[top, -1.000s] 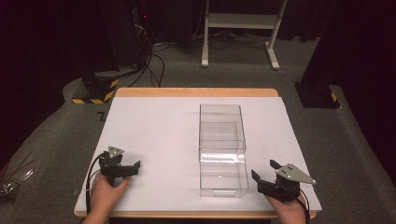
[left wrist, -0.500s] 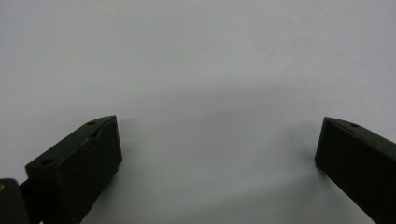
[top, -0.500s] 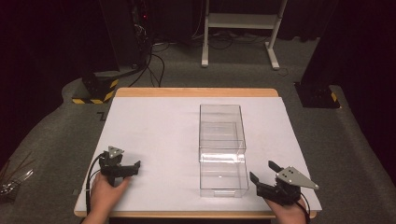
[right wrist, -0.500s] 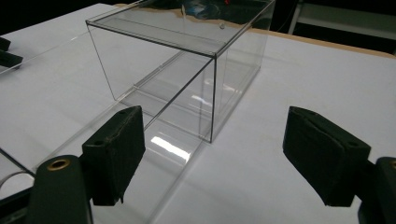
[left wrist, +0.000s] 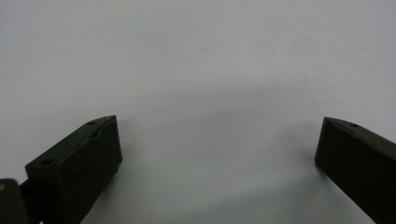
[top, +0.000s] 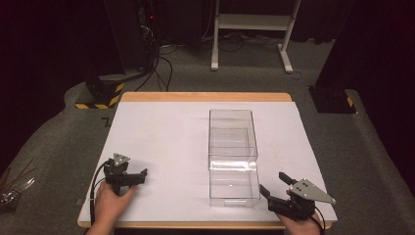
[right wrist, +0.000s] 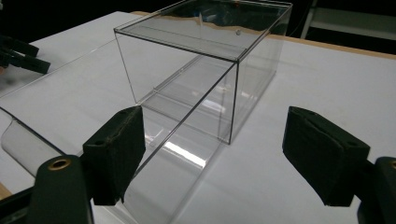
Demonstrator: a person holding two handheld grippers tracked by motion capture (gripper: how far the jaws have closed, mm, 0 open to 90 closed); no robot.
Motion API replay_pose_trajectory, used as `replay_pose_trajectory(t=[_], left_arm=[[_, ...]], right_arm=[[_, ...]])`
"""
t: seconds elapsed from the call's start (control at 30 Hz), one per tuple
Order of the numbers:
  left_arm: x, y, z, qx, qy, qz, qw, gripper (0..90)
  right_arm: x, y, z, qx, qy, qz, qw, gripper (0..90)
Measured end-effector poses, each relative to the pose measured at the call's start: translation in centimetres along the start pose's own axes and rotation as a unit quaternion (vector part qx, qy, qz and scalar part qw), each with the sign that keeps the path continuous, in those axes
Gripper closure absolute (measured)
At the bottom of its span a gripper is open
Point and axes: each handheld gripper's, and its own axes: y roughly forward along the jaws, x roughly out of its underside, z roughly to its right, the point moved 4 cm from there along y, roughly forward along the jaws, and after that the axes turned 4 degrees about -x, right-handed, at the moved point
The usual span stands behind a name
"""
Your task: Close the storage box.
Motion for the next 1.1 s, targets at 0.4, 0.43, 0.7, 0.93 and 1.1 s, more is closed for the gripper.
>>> replay_pose_trajectory(t=[0.4,0.43,0.7,0.93,1.1], left_arm=[[0.0,0.0,0.0,0.0,0.0,0.0,1.0,0.7],[0.0,0.0,0.0,0.0,0.0,0.0,1.0,0.7],[0.0,0.0,0.0,0.0,0.0,0.0,1.0,0.7],[0.0,0.0,0.0,0.0,0.0,0.0,1.0,0.7],[0.0,0.0,0.0,0.0,0.0,0.0,1.0,0.7]], right_arm=[[0.1,0.0,-0.7,-0.012,-0.001,0.001,0.9999,21.5],[0.1,0.0,-0.8,-0.012,0.0,0.001,0.9999,21.5],[1.0,-0.3,-1.5,-0.022,0.005,-0.005,0.9997,21.7],[1.4,-0.2,-2.0,-0.031,0.007,-0.009,0.9995,21.8],[1.7,0.3,-2.4,-0.042,0.0,-0.021,0.9989,22.0]])
